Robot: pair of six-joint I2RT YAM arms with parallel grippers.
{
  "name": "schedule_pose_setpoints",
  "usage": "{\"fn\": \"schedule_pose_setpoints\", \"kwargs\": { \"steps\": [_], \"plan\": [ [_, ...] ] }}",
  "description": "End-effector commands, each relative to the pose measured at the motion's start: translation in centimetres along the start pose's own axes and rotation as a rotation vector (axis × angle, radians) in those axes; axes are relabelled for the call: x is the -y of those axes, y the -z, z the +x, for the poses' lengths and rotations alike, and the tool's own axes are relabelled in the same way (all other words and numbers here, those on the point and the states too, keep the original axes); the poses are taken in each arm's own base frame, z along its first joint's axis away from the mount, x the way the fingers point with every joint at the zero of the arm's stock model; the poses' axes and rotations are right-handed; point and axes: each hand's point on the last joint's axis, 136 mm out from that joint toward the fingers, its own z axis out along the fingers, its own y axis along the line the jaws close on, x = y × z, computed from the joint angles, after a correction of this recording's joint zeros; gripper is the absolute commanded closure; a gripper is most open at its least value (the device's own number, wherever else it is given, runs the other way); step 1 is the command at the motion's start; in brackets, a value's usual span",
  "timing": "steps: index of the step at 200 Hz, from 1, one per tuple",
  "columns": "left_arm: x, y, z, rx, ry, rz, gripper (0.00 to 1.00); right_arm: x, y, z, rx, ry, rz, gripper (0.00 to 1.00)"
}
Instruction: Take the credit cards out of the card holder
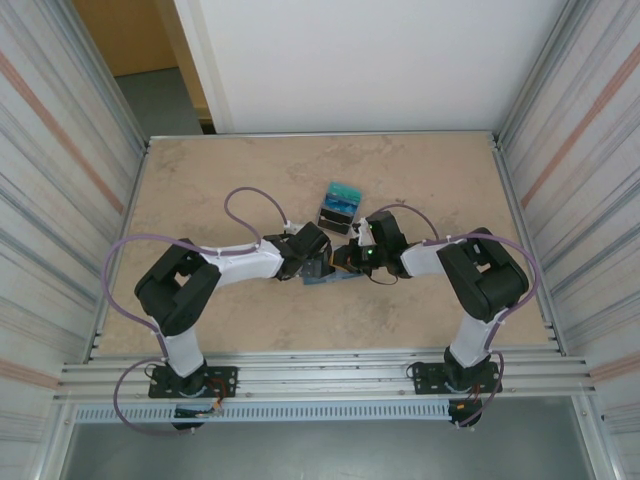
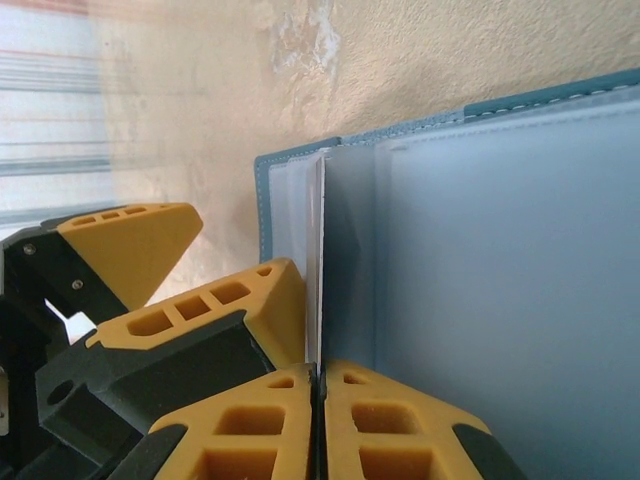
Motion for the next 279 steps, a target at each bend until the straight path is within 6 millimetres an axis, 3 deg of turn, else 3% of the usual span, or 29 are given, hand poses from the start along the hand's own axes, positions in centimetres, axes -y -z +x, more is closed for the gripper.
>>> {"fn": "schedule_pose_setpoints", "kwargs": {
  "steps": [1,75,150,211,279],
  "plan": [
    [-1.9,-0.6,2.0,-0.065,-0.002,-0.057,0.01,-1.9,1.2,-0.8,0.037,0.067,0.006,0.90],
    [-4.1,-0.6,1.9,-0.066,0.013,-0.097,0.01,-1.2,3.7,0.1,0.064,0.121,0.134,0.92],
    [-4.3,2.0,-1.3,0.059,-0.086,-0.082,0.01,-3.1,6.8,0.0,0.100,0.342,0.280,0.93],
    [-5.2,6.8,-4.4,0.218,-0.069,-0.048,0.01,-6.0,9.8,-2.8,0.137,0.601,0.413,0.94],
    [-9.1,11.9,-3.5,0.358,0.080,-0.011,0.01,-8.6,10.5,-6.6,0.127,0.843,0.443,0.95]
  ]
}}
